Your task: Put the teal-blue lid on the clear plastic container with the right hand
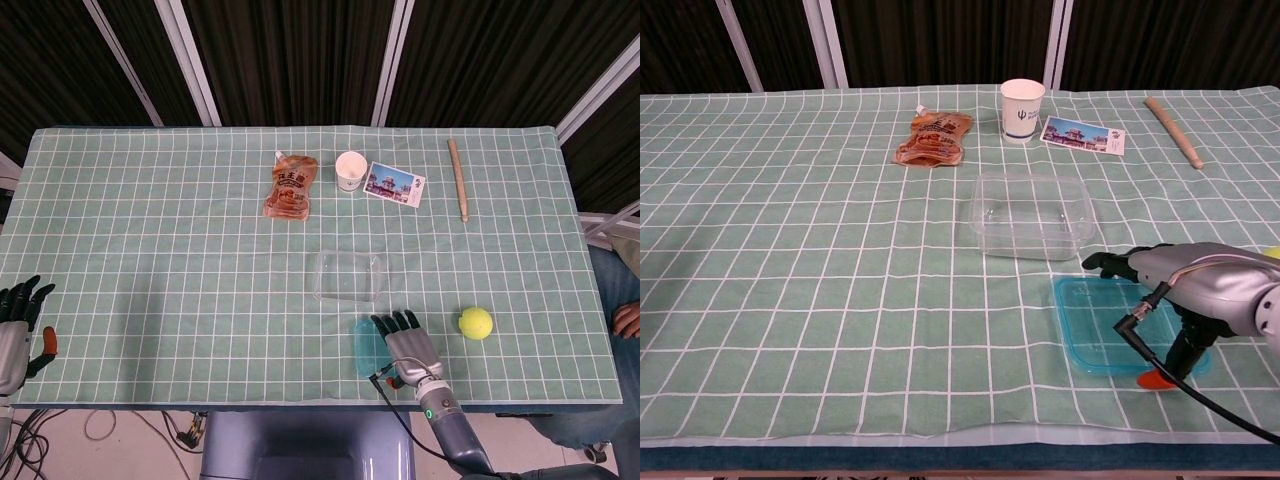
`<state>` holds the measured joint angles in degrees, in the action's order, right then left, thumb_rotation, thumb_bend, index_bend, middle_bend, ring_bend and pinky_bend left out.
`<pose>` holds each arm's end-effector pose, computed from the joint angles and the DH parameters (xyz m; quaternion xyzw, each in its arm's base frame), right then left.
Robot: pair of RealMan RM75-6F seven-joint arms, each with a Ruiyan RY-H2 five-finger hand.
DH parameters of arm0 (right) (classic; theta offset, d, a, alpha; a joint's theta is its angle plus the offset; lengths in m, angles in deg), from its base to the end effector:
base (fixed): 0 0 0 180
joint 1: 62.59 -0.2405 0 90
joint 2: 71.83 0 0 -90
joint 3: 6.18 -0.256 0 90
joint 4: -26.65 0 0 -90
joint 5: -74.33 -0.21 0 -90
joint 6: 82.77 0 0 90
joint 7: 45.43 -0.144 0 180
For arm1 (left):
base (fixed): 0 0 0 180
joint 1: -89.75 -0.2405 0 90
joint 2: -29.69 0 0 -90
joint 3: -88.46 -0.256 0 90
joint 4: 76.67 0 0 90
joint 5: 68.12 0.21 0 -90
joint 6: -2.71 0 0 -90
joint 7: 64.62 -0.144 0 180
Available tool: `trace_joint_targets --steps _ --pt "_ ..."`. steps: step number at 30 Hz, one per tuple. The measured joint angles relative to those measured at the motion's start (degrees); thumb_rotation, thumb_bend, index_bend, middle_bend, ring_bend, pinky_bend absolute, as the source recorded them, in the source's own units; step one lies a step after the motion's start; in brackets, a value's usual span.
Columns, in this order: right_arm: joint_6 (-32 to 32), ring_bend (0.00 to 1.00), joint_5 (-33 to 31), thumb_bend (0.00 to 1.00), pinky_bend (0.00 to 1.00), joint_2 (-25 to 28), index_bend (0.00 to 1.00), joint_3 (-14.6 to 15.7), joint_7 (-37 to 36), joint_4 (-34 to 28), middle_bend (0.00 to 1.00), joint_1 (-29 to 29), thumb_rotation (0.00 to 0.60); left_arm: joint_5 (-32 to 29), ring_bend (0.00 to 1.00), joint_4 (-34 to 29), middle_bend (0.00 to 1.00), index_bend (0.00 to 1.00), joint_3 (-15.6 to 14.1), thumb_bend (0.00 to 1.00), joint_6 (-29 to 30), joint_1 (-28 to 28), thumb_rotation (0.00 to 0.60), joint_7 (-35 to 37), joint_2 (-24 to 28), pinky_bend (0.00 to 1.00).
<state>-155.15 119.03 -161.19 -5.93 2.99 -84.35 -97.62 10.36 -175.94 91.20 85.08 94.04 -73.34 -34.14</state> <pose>-0.1575 -0.2269 -0.0287 0.7501 -0.4456 0.2243 0.4341 -0.3084 0.1743 0.1487 -0.5765 -0.4259 -0.3356 0.6112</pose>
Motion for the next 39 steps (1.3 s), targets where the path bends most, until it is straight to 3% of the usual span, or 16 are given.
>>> trace_joint_targets --steps 10,24,31,39 --pt "-1.92 0.06 1.73 0.22 0.0 4.11 0.0 -0.19 0.16 -4.72 0.4 0.32 0.6 0.16 0.0 -0.05 0.0 0.11 -0.01 0.64 0.09 0.0 0.6 0.09 0.02 0.0" --pt "-3.4 0.06 0.03 0.22 0.0 21.49 0.0 -3.4 -1.96 -15.27 0.41 0.44 0.6 0.77 0.0 0.41 0.0 0.11 0.21 0.64 1.03 -0.01 0.6 -0.57 -0.32 0.0" --pt "-0.67 0.06 -7.15 0.22 0.0 25.4 0.0 -7.33 -1.55 -17.42 0.41 -3.43 0.6 1.59 0.0 1.76 0.0 0.11 0.84 0.64 2.83 -0.21 0.6 -0.52 -1.41 0.0" --pt "1.35 0.06 -24.32 0.22 0.0 24.92 0.0 -13.15 2.96 -16.7 0.41 -13.33 0.6 1.92 0.0 2.26 0.0 0.11 1.22 0.64 2.87 -0.01 0.6 0.76 -1.56 0.0"
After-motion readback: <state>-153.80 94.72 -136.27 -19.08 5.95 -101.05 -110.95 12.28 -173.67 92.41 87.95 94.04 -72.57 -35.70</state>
